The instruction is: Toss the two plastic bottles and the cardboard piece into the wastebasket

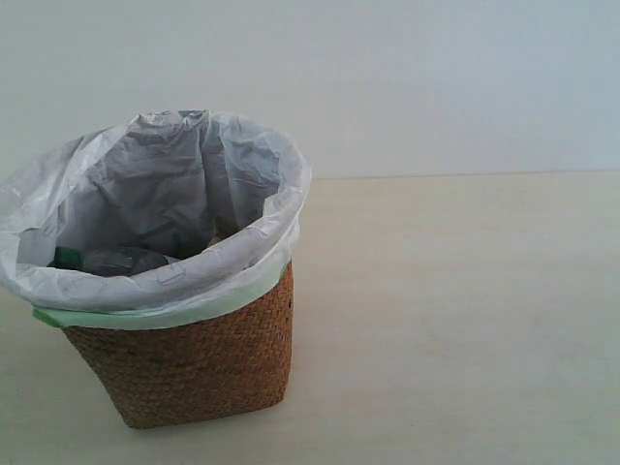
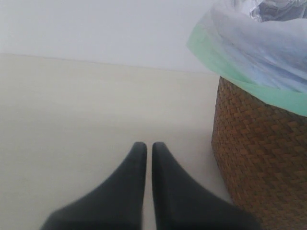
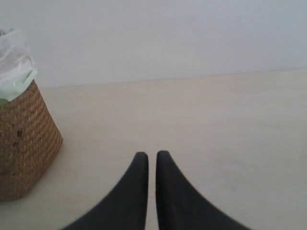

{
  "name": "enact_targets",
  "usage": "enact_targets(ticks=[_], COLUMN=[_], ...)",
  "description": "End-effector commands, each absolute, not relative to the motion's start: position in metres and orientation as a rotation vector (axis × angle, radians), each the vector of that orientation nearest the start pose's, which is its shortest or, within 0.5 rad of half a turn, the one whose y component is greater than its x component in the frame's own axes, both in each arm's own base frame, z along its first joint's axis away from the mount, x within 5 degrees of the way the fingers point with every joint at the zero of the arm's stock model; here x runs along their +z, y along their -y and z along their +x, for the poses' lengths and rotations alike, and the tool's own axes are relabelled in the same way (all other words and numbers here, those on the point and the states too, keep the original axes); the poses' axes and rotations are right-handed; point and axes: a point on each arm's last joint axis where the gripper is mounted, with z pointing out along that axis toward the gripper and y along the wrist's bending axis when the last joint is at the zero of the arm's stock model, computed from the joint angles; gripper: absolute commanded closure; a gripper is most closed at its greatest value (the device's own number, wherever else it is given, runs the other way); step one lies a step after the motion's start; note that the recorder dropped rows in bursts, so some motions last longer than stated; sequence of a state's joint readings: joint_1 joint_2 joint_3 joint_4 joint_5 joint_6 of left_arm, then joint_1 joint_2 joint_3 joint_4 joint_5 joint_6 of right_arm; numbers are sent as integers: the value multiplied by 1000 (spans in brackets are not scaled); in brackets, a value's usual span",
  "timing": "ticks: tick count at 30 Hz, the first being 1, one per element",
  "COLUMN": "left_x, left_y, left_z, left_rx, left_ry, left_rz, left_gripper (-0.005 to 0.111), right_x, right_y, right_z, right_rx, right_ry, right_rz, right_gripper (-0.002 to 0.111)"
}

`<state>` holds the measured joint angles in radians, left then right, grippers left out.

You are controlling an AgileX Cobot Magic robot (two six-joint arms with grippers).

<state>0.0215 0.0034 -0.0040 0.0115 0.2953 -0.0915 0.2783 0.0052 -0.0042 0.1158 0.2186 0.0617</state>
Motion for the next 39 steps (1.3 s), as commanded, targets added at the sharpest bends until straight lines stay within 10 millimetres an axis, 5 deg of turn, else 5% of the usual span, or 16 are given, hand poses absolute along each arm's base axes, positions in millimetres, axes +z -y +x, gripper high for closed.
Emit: enact_targets(ticks=[1,39], left_x=[187,187], left_y=[-1,-1], left_z=[55,55], left_rx=[-45,-45], left_ry=[-1772,-1772], left_rz=[-87,-87], left_gripper=[103,103], right_x=[183,180], right_y=[-17,-16], right_z=[51,50], right_rx=[279,250], right_ry=[-1820,-1851], right_rz=[-191,-199], right_gripper=[106,106])
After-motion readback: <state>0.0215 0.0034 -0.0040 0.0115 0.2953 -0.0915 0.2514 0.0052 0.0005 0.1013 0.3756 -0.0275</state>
